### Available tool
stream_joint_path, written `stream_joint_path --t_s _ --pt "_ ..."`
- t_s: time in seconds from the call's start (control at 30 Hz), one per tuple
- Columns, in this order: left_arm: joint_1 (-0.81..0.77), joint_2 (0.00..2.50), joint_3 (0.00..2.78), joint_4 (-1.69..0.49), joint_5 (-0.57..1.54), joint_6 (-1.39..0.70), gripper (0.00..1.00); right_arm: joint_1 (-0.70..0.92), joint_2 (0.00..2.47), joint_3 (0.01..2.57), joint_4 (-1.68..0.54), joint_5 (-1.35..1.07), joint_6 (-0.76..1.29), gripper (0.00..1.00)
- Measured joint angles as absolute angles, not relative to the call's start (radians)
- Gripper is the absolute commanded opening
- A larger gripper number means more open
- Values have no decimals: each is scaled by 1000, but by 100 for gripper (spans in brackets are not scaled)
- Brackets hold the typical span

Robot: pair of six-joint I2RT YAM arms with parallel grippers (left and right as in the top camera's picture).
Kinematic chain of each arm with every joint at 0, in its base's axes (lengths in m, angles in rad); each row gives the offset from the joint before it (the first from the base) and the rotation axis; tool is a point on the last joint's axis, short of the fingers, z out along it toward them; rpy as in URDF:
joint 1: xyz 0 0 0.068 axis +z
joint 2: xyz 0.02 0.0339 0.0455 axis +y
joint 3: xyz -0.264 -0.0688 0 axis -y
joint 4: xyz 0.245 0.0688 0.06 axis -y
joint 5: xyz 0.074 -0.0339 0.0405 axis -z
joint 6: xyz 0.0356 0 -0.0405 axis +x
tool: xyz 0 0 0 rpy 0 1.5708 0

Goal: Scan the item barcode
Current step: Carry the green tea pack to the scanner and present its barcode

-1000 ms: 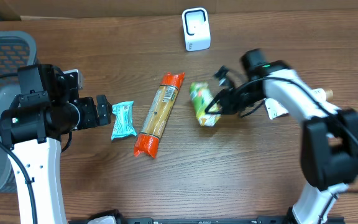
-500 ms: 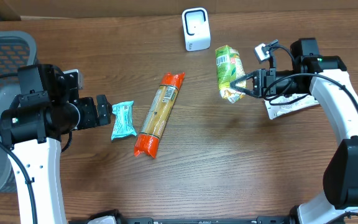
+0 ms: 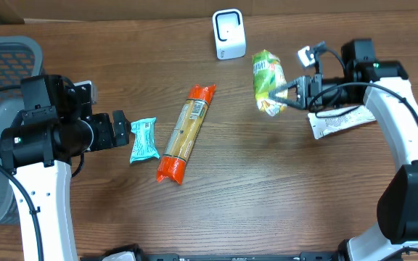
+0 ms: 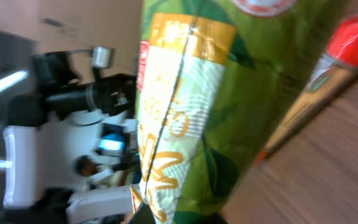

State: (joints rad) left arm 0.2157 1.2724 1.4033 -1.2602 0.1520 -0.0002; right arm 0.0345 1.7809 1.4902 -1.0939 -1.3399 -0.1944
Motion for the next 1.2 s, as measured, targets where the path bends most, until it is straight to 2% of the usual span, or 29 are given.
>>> stream_joint_path --t_s 0.17,0.33,0.47,0.67,0.83,1.07,1.2 --pt "216 1272 1403 -1260 152 0 100 124 1781 1753 -1132 -1023 -58 3" --pt "216 1272 1403 -1260 152 0 100 287 1773 1965 -1114 -602 24 3" --pt "216 1272 1403 -1260 152 0 100 396 1777 1984 -1024 -269 28 4" --pt "216 1272 1403 -1260 152 0 99 458 1908 1984 -799 139 -71 4" --pt "216 1272 1403 -1260 152 0 100 458 2069 1984 -656 321 -282 4" --pt "216 1272 1403 -1260 152 0 100 458 2261 1984 -502 419 -578 4" --pt "216 1272 1403 -1260 152 0 99 458 2325 1984 -449 449 -643 4"
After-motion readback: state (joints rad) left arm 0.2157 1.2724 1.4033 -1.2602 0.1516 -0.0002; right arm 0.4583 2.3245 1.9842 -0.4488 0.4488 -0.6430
